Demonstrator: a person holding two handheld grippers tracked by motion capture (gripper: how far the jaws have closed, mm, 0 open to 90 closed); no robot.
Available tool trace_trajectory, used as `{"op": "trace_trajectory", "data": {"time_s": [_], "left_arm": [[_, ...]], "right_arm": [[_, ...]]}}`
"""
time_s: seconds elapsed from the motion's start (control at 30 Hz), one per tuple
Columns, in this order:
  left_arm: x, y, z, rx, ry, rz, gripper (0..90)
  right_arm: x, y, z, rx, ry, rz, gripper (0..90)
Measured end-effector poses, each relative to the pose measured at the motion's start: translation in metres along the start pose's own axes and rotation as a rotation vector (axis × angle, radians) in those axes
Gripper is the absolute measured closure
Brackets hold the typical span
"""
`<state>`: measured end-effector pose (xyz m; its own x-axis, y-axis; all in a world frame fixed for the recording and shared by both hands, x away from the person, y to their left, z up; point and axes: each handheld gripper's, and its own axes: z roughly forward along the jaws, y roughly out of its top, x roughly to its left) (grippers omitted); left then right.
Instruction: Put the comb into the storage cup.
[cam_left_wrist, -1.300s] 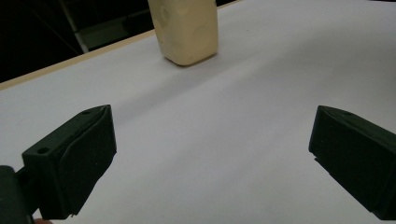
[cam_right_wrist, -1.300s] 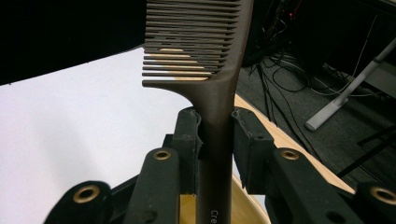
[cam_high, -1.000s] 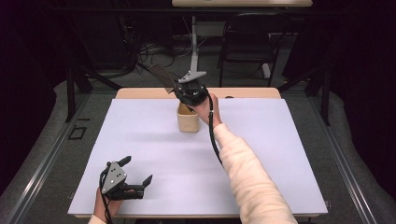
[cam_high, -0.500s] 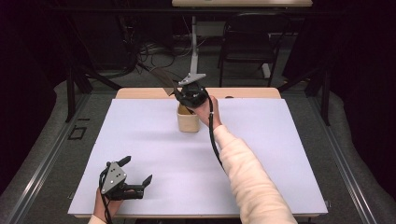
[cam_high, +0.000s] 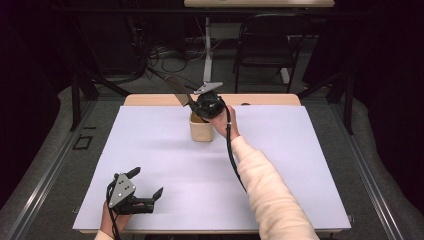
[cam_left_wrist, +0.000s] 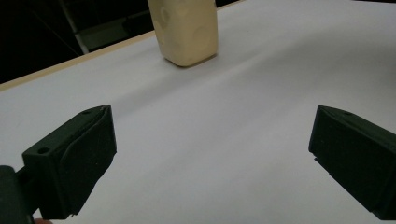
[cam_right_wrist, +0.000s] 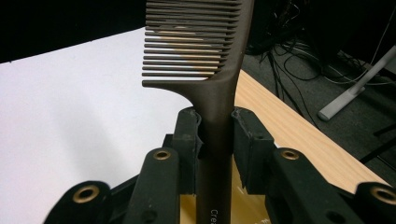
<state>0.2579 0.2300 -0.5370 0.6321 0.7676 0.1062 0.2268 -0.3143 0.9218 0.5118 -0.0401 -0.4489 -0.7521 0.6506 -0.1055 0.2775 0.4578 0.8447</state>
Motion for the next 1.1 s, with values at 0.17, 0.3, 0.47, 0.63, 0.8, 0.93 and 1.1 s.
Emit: {"op": "trace_trajectory", "data": {"time_s": [0.17,0.3,0.47,0.63,0.8,0.93,1.1], "left_arm": [[0.000,0.000,0.000,0.000,-0.001,0.001,0.8],[0.000,0.000,0.000,0.000,0.001,0.000,0.8],[0.000,0.000,0.000,0.000,0.000,0.002,0.8],[0.000,0.000,0.000,0.000,-0.003,0.002,0.8],[0.000,0.000,0.000,0.001,-0.001,0.000,0.8],[0.000,0.000,0.000,0.000,-0.003,-0.001,0.9],[0.000,0.000,0.001,-0.001,-0.003,-0.001,0.9]], "right_arm": [[0.000,-0.001,0.001,0.003,0.003,0.000,72.1],[-0.001,-0.004,0.002,0.011,0.007,0.007,72.1],[-0.001,-0.007,0.003,0.016,0.011,0.015,72.1],[-0.002,-0.009,0.003,0.026,0.014,0.014,72.0],[-0.001,-0.011,0.005,0.054,0.028,0.007,71.8],[0.000,-0.012,0.006,0.093,0.037,0.000,71.8],[0.000,-0.013,0.008,0.121,0.040,-0.010,71.6]]}}
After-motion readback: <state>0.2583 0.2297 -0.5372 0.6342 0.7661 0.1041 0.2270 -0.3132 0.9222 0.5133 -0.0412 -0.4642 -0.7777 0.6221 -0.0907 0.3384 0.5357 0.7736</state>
